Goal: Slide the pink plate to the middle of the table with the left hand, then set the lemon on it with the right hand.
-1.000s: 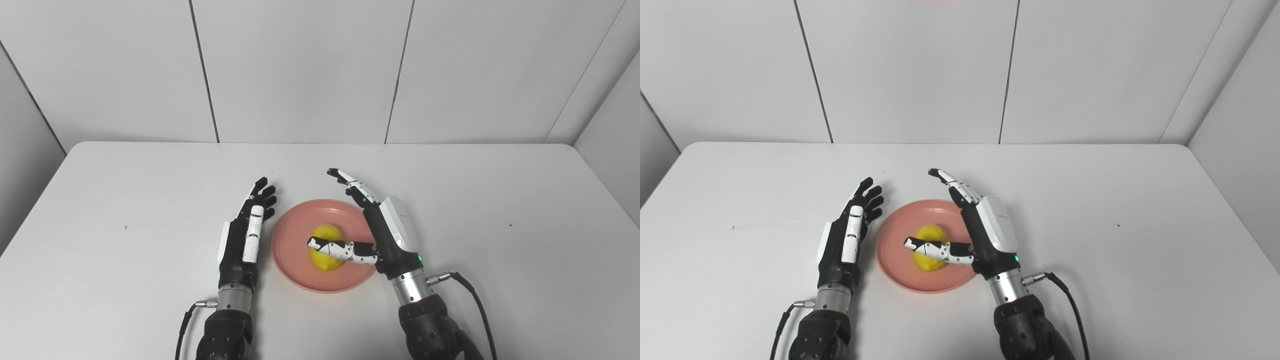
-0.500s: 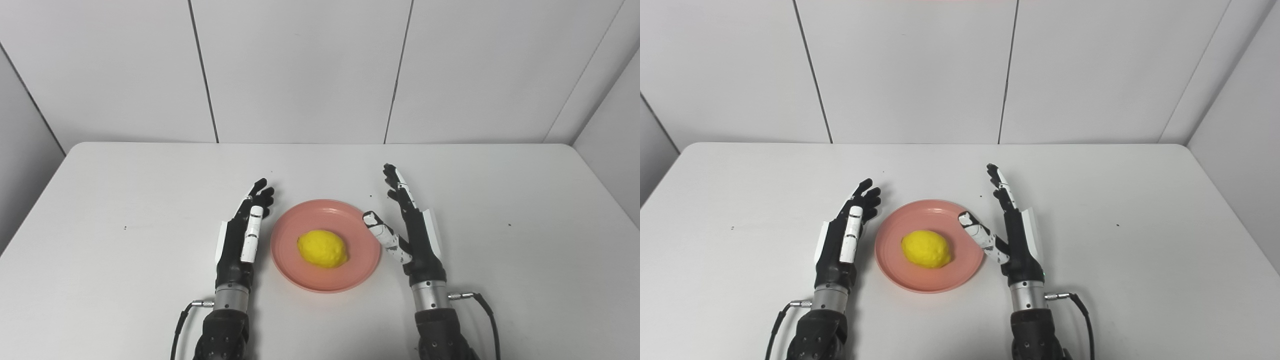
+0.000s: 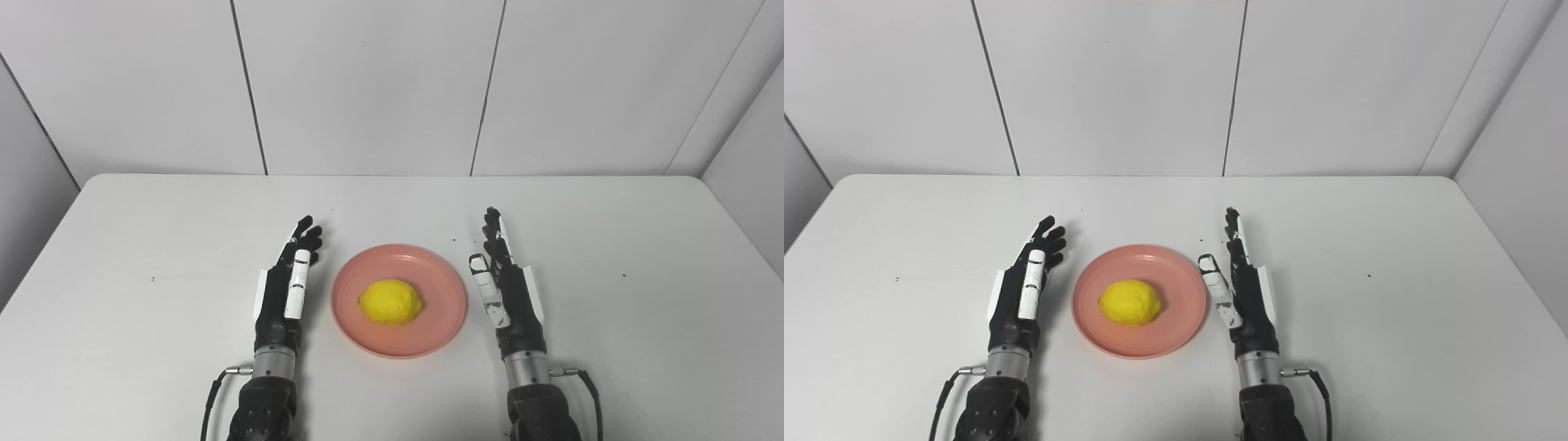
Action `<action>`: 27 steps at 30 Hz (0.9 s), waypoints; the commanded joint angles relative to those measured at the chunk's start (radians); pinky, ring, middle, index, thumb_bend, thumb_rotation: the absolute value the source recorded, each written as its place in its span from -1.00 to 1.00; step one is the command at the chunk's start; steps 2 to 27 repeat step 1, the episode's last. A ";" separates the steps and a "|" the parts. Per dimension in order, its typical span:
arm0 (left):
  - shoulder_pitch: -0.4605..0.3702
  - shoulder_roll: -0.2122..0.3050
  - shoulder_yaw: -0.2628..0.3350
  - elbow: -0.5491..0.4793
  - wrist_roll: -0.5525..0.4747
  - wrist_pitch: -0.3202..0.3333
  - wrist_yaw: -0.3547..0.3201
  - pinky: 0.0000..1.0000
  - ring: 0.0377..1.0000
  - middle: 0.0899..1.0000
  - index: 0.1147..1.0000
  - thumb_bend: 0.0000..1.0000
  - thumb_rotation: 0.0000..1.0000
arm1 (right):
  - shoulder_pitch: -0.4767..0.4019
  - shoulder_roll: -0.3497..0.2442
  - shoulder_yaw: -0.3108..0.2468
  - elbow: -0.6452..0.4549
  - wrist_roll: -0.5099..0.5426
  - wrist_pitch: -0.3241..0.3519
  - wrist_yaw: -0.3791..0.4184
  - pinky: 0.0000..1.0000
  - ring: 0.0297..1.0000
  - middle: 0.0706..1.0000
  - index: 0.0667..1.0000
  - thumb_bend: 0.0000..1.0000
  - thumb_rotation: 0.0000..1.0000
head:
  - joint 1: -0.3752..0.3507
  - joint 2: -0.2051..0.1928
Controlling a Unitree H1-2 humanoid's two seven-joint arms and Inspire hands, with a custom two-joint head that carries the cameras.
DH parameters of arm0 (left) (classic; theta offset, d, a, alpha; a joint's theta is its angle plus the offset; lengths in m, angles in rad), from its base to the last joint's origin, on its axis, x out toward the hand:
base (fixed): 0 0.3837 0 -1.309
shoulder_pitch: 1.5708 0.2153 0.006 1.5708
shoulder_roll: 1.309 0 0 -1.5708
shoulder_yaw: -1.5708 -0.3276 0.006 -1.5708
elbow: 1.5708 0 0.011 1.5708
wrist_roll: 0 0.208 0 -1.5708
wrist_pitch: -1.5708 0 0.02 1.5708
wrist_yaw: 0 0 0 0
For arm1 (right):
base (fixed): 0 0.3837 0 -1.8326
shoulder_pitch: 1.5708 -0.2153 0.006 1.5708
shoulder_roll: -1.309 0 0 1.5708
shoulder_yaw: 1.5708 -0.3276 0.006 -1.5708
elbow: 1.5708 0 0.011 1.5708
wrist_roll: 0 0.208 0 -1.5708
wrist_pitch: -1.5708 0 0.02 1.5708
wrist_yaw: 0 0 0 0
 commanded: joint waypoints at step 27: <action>-0.016 0.008 -0.004 -0.018 0.008 -0.002 -0.008 0.79 0.78 0.77 0.74 -0.08 1.00 | -0.017 0.013 -0.004 -0.027 0.027 0.003 0.016 1.00 1.00 1.00 1.00 0.37 0.99 | 0.001 -0.001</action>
